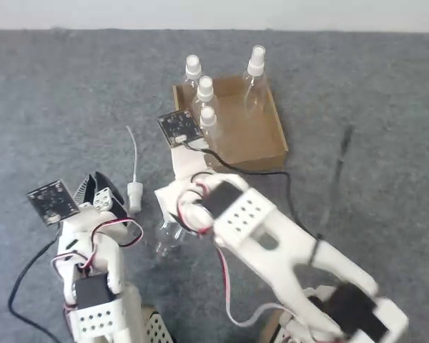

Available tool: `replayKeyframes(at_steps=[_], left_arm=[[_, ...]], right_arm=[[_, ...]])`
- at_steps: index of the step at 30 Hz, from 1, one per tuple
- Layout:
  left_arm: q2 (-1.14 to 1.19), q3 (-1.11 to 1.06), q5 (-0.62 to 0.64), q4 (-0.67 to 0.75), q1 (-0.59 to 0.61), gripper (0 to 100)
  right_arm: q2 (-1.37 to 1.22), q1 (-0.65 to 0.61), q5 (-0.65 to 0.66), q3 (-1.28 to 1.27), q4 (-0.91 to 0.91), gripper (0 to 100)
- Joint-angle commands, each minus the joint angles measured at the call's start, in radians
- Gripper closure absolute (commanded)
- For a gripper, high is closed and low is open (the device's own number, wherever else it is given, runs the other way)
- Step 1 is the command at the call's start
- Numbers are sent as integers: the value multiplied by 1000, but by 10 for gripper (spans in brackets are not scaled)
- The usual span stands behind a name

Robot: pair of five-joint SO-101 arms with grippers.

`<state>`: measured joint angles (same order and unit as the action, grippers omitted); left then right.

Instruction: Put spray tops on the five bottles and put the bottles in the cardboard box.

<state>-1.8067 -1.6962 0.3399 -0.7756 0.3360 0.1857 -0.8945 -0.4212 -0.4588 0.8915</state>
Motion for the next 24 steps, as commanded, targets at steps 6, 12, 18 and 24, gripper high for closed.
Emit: replayKeyframes(at_steps=[6,12,18,24], left_arm=[[-15,12,-8,31,3,956],[-15,12,-8,31,3,956],[-15,12,-8,31,3,956],[-15,12,-8,31,3,956]], right_arm=[[-271,-5,-64,210,67,703],[-412,-4,-64,284,74,794],[-423,1,-64,301,79,996],[-331,2,-64,298,197,993]])
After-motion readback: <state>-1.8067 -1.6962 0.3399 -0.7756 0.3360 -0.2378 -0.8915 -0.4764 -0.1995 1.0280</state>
